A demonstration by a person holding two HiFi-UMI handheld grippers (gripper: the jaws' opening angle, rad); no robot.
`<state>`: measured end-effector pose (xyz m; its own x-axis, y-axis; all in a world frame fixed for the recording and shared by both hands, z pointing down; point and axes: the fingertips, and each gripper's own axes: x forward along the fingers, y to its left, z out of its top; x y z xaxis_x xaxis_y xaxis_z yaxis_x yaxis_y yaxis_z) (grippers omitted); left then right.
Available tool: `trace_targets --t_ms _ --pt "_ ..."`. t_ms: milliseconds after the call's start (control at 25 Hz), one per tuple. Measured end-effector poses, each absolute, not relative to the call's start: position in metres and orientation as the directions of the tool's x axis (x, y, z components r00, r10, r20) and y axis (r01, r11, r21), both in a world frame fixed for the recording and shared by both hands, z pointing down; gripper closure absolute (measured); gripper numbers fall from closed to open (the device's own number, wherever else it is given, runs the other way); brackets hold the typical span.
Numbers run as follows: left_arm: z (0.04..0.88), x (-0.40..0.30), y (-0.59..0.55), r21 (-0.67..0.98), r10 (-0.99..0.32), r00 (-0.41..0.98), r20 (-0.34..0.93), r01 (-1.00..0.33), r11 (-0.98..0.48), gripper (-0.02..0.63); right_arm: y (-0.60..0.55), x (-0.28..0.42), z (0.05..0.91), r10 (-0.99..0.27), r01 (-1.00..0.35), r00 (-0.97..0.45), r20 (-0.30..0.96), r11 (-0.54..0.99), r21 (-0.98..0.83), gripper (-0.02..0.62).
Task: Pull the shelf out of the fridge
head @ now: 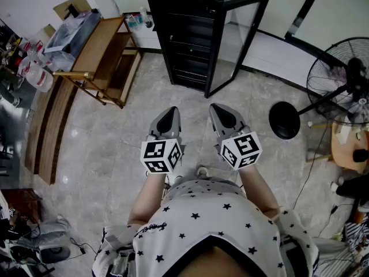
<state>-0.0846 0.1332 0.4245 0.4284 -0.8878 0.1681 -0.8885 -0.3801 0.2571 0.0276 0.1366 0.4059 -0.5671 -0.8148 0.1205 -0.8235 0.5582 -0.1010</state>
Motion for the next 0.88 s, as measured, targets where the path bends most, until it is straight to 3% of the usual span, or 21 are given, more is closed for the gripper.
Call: trace_targets --t_ms 880 --pt "0.432 -0.089 0.194 0.307 -0.907 0.384 0.175 -0.896 -0.320 0.594 0.196 0.022 0.411 -0.788 -0.800 -0.599 0.139 0.593 -0.090 0.603"
